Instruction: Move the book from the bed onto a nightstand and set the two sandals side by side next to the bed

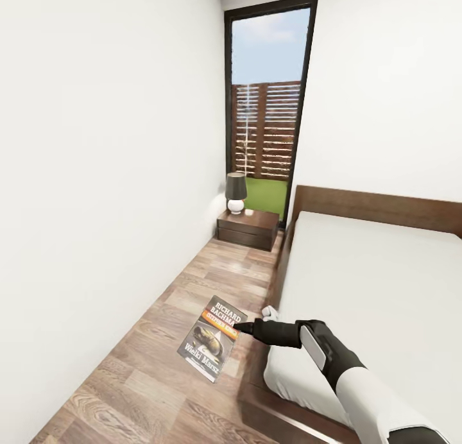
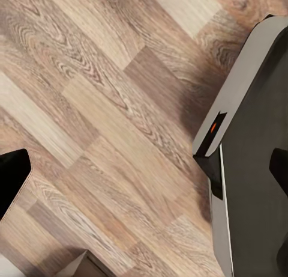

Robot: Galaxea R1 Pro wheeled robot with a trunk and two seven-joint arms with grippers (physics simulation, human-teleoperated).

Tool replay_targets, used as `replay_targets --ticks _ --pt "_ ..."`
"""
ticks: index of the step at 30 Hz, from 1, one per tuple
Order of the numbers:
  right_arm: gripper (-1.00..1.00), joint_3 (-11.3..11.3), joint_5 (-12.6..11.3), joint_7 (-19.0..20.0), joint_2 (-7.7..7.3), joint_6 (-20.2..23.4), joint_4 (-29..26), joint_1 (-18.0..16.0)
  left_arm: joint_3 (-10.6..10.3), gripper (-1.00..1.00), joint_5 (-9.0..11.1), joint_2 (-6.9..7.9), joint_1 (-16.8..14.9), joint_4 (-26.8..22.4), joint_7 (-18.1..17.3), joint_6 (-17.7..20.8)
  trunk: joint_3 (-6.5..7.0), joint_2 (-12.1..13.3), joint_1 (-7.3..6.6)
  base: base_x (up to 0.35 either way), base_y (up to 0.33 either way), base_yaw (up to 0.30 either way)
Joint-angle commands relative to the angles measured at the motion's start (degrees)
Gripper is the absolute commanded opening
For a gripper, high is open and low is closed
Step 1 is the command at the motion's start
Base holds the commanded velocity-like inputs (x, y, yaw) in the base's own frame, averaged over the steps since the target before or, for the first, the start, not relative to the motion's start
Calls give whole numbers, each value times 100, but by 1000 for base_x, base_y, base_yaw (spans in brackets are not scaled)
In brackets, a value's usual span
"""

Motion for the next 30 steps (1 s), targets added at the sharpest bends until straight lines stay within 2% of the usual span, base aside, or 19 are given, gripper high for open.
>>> replay_targets --ticks 1,9,14,30 --pt "-100 6 -56 -6 0 46 -2 -6 -42 100 60 -2 -2 4 -28 -16 -11 -13 4 0 288 0" --pt "-100 11 -54 -5 1 46 -2 -6 -42 100 60 -2 -2 4 -29 -19 -11 -13 4 0 284 0" --pt "-100 13 -50 -5 6 46 -2 -6 -42 100 60 -3 -2 4 -29 -23 -11 -13 4 0 150 77" --pt "-100 22 -47 -6 8 46 -2 -6 -42 100 59 -5 -2 4 -29 -32 -11 -13 4 0 25 253"
